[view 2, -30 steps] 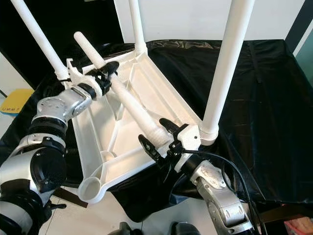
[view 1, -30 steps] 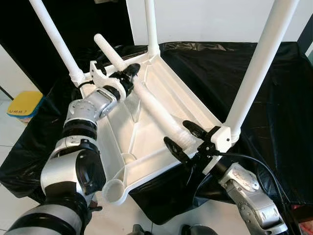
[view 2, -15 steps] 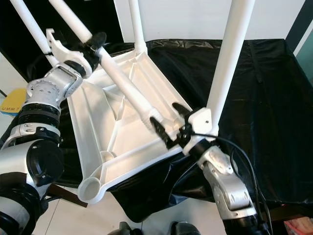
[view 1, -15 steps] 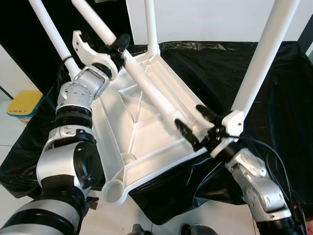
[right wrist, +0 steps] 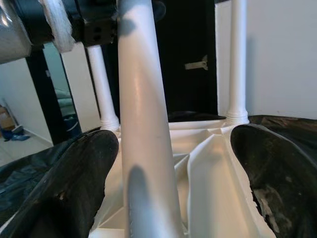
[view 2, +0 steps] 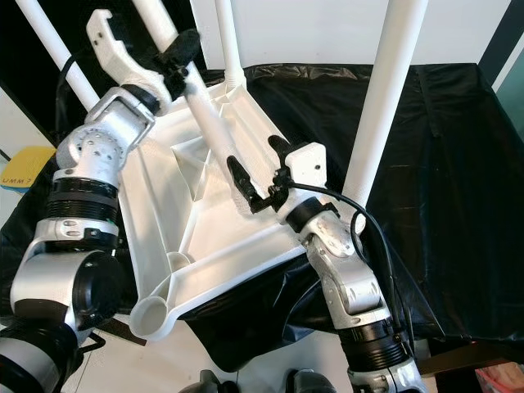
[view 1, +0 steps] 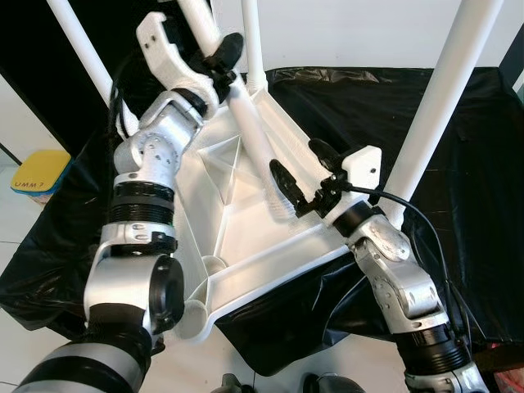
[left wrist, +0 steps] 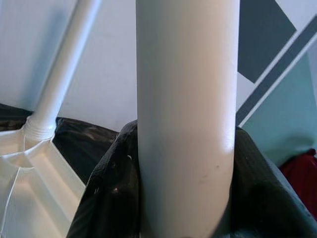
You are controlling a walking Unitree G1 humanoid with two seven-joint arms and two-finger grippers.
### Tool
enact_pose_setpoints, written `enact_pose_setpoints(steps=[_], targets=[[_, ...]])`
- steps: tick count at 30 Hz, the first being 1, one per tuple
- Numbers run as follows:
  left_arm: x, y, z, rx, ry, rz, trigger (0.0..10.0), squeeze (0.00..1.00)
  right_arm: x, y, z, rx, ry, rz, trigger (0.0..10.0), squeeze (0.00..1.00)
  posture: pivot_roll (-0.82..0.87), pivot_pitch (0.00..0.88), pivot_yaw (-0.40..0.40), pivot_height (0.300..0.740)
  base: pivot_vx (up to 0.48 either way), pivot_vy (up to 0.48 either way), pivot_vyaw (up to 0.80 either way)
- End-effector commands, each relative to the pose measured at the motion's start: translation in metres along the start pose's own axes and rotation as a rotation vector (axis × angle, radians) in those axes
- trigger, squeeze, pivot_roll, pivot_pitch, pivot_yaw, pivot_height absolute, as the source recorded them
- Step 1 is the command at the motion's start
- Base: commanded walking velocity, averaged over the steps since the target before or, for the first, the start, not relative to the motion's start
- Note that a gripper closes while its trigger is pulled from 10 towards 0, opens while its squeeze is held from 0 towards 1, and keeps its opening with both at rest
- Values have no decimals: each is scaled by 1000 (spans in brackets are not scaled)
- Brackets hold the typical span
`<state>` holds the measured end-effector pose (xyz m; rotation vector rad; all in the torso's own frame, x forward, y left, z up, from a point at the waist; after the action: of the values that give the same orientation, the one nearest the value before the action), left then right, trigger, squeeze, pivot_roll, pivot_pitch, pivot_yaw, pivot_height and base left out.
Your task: Building children table
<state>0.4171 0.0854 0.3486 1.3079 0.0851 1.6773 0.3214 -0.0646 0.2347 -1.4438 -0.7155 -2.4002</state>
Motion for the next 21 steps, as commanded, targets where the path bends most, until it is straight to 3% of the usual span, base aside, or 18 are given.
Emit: enact_pose_setpoints(steps=[1, 2, 5, 16, 17, 18, 19, 21], targets=[[-4, 20, 0, -134, -18, 59, 10000, 0, 0, -7, 5, 26, -3, 0, 10000, 0, -223, 87, 79, 740, 0, 0, 0], [-4, 20, 0, -134, -18, 59, 10000, 0, 0, -7, 5, 26, -3, 0, 10000, 0, -223, 87, 79, 740, 0, 0, 0], [-18, 40, 5, -194, -57, 130, 10000, 0, -3, -10, 9, 46, -21, -19, 10000, 0, -209, 84, 73, 740, 0, 0, 0], [-28, 59, 5, -253, -76, 206, 10000, 0, -13, -7, 14, 35, -78, -67, 10000, 0, -201, 79, 67, 740, 0, 0, 0], [-35, 74, 5, -298, -91, 253, 10000, 0, -20, -6, 20, 38, -121, -109, 10000, 0, -193, 79, 62, 740, 0, 0, 0], [-35, 74, 5, -298, -91, 253, 10000, 0, -20, -6, 20, 38, -121, -109, 10000, 0, -193, 79, 62, 740, 0, 0, 0], [-41, 87, 3, -333, -99, 292, 10000, 0, -24, -5, 26, 40, -152, -139, 10000, 0, -190, 77, 59, 740, 0, 0, 0], [-41, 87, 3, -333, -99, 292, 10000, 0, -24, -5, 26, 40, -152, -139, 10000, 0, -190, 77, 59, 740, 0, 0, 0]])
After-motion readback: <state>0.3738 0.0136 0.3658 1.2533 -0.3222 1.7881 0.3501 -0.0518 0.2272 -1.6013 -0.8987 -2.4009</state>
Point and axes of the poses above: a point about 5 cm out from each wrist's last joint towards the gripper, its own z axis pointing out of the wrist towards the gripper, its own x axis along the axis of the wrist's last joint, y = z × x, the point moved 4 cm from there along z, pointing out of the wrist towards the gripper, and after that the axes turned 13 degrees about -z, right-handed, at the moved point
